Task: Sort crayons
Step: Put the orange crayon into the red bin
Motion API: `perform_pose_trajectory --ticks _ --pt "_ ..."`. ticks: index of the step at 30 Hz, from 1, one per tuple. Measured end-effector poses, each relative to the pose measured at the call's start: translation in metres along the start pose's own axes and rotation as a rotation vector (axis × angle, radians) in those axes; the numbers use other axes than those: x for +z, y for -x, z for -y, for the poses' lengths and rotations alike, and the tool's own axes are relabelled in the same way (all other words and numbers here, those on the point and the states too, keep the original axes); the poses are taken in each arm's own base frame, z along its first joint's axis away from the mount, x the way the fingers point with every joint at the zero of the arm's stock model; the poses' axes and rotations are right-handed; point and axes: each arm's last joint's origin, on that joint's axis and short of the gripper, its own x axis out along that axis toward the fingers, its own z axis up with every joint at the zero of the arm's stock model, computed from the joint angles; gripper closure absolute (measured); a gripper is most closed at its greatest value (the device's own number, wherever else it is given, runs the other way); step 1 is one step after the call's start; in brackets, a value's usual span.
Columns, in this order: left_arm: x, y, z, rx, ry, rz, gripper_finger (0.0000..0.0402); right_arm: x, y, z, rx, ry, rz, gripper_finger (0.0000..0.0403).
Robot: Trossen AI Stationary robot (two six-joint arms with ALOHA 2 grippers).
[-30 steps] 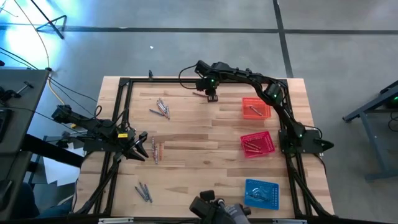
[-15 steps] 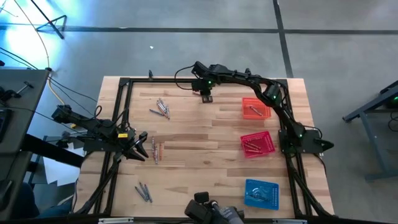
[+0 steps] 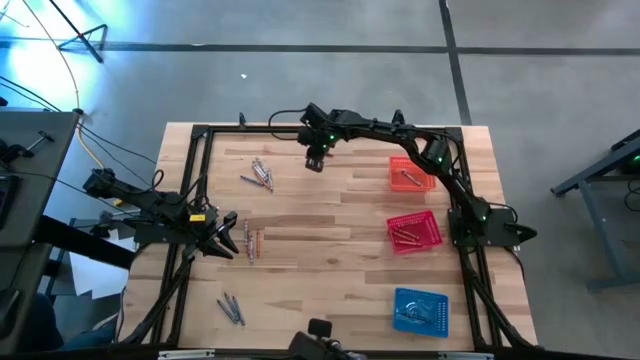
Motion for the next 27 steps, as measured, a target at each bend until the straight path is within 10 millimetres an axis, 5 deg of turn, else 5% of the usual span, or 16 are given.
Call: perform_pose_trajectory --ticks 14,27 --pt "0.0 0.0 0.0 0.0 0.0 0.0 0.0316 -0.02 -0.002 0.03 -0.017 -0.057 -0.092 0.0311" --pt "0.0 0.0 0.0 0.0 0.0 0.0 0.0316 -0.037 -0.009 0.032 0.039 0.054 -0.223 0.0311"
